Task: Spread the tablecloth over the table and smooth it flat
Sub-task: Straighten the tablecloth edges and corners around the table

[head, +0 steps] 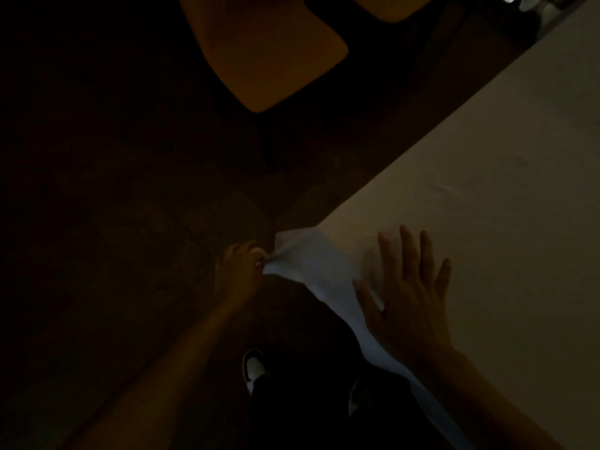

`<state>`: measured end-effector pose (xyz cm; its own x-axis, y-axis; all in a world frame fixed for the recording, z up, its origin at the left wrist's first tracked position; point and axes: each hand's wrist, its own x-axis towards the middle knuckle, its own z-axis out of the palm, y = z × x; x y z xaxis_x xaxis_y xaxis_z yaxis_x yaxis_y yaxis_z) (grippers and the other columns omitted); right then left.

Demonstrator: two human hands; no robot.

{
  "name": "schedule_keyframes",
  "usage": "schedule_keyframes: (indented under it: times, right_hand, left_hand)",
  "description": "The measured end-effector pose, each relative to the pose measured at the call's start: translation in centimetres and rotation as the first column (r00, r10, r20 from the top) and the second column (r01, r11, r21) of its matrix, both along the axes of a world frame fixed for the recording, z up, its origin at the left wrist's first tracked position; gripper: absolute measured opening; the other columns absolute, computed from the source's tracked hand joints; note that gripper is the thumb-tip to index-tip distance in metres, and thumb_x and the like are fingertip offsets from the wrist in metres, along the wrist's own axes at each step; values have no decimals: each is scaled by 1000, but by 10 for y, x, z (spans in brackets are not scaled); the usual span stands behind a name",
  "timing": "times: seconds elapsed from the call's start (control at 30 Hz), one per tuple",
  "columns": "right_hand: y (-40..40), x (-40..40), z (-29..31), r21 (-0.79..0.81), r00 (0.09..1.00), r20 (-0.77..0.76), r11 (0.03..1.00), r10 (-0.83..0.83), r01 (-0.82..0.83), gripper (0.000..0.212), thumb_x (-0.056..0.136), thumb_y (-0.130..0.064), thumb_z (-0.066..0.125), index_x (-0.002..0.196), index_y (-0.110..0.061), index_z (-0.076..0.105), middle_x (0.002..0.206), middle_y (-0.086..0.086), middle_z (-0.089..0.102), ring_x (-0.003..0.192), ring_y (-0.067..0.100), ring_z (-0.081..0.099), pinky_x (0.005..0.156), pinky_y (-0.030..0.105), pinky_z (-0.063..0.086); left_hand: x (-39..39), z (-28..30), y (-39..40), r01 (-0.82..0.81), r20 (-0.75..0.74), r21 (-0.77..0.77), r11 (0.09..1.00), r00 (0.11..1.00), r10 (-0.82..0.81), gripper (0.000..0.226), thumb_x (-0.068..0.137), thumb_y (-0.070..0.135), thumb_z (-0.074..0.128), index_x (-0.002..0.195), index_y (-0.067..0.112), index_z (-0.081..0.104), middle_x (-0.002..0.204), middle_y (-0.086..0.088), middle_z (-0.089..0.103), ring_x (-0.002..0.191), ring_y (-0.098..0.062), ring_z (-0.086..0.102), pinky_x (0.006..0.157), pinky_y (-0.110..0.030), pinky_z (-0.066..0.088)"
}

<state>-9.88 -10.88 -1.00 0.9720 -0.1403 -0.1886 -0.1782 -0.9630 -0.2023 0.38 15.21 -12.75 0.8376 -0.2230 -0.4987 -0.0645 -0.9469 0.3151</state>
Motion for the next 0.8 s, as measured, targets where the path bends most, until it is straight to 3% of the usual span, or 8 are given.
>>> schedule_keyframes:
  times: [0.1, 0.23, 0.37, 0.5, 0.6, 0.67, 0.73, 0.8]
  right_hand:
    - [2, 4, -3, -11, 1000, 0, 1000, -8, 8, 76, 95, -69, 22, 157, -26, 9, 168, 7, -2, 153, 32, -11, 116, 70, 9]
    - [2, 9, -7, 1, 1000, -12, 1000, -21, 21, 80, 93, -70, 20, 158, -25, 8, 168, 9, -3, 153, 33, -10, 116, 70, 8]
    - [4, 8, -17, -33, 1000, -24, 999, 2, -2, 82, 95, -70, 16, 160, -23, 1, 167, 12, -7, 153, 36, -10, 114, 72, 9]
    - [7, 8, -19, -109, 999, -29, 994, 19, -22, 85, 94, -69, 27, 160, -21, 1, 166, 15, -8, 152, 38, -10, 116, 70, 6]
    - [9, 10, -12, -70, 999, -45, 997, 11, -14, 77, 97, -63, 22, 159, -22, 7, 167, 15, -2, 152, 39, -7, 117, 68, -1]
    - [4, 12, -5, -67, 999, -45, 998, -11, 8, 70, 97, -56, 22, 158, -23, 15, 166, 15, 9, 152, 40, 1, 116, 69, 0]
    - [-2, 12, 1, -67, 998, -9, 996, -60, 59, 69, 94, -48, 31, 157, -24, 20, 164, 14, 16, 151, 41, 5, 114, 72, 6]
    - [-8, 11, 0, -62, 992, 38, 991, -120, 122, 72, 93, -45, 39, 157, -22, 17, 166, 13, 10, 152, 41, 1, 114, 72, 7]
  left_hand:
    - [2, 16, -17, -29, 74, -160, 987, 996, 41, 62, 93, 25, 63, 150, 16, 39, 161, -11, 25, 149, -31, 21, 119, -48, 24]
    - [19, 48, -56, 158, 232, -439, 885, 971, -58, 63, 89, 45, 52, 145, 18, 47, 155, -10, 39, 145, -29, 30, 118, -46, 25]
    - [36, 55, -65, 308, 217, -290, 906, 943, -251, 46, 92, 39, 45, 129, 19, 64, 153, -3, 44, 147, -31, 25, 116, -62, 18]
    - [33, 63, -63, 328, 136, -53, 943, 938, -319, 41, 98, 31, 55, 138, 30, 54, 159, 1, 34, 150, -27, 14, 118, -63, 7]
    - [35, 96, -77, 50, 59, 69, 996, 997, -54, 58, 96, 31, 56, 150, 26, 36, 166, -6, 11, 152, -30, 2, 120, -60, 12]
    - [37, 124, -95, -70, 227, -88, 994, 970, 88, 61, 97, 25, 51, 154, 19, 27, 166, -9, 8, 152, -27, 1, 122, -52, 16]
    - [33, 145, -117, 154, 481, -258, 954, 877, -11, 59, 97, 24, 44, 153, 13, 28, 165, -10, 13, 153, -26, 4, 122, -47, 16]
    - [26, 145, -143, 448, 571, -244, 860, 783, -246, 60, 98, 31, 34, 155, 12, 26, 165, -9, 13, 153, -24, 2, 123, -46, 12]
